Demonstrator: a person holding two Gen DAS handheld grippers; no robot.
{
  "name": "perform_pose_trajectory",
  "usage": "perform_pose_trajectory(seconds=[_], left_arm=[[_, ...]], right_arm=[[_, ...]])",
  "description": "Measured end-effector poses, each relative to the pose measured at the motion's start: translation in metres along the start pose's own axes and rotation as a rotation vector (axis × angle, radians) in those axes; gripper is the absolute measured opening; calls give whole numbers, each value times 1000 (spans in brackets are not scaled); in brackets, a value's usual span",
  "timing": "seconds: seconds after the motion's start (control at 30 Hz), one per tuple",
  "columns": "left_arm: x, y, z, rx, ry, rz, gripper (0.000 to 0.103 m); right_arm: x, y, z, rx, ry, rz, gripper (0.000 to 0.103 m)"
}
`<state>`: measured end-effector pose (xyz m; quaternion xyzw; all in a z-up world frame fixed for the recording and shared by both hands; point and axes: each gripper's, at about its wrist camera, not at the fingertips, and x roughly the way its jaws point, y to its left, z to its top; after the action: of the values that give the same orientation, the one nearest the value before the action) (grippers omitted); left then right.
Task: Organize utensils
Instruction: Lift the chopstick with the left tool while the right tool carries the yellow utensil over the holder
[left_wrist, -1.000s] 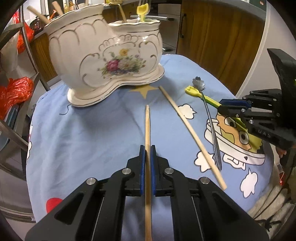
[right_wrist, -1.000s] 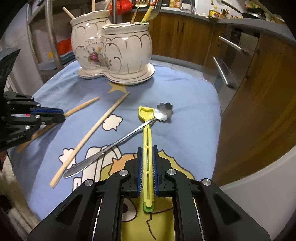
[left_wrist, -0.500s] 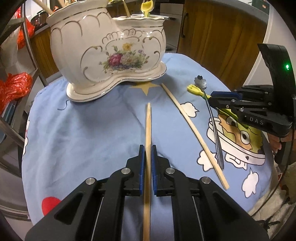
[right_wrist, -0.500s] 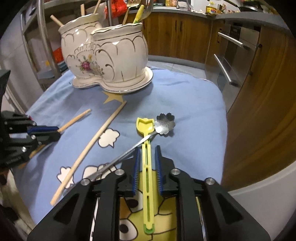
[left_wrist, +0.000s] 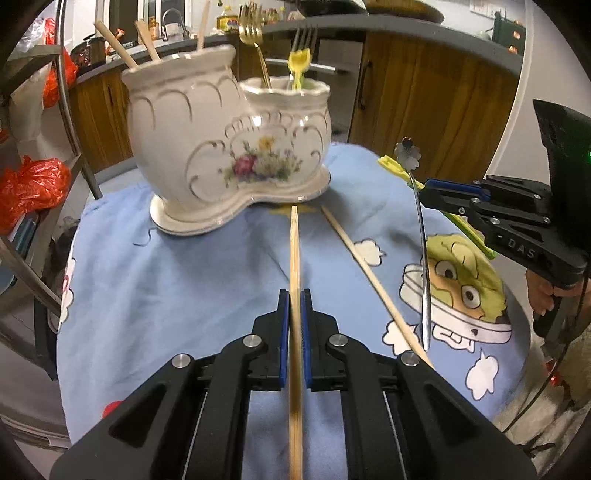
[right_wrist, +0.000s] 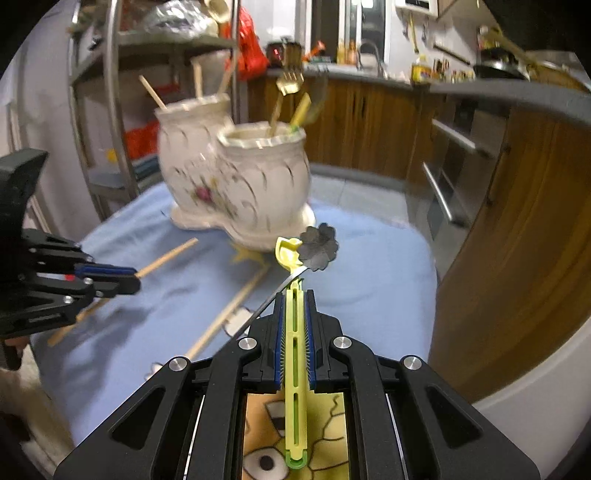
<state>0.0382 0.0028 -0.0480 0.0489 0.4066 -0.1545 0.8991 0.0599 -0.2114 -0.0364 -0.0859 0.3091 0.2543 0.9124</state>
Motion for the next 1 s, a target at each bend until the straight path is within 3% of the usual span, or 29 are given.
perform_pose_trajectory(seconds=[0.27,0.43,0.63,1.0], left_arm=[[-18,7,11,-13,-80,-1,6],[-30,5,17,-5,-151,2,6],[-54,13,36,-10,-294,14,6],[-80,56,102,-111,-576,1,6]], right_arm=[[-18,-11,15,53,-126,-24,10],[-21,-10,21,63,-156,-15,10],[-29,-11,36,96,-223,25,10],[-17,-18,94,200,-379,125,10]])
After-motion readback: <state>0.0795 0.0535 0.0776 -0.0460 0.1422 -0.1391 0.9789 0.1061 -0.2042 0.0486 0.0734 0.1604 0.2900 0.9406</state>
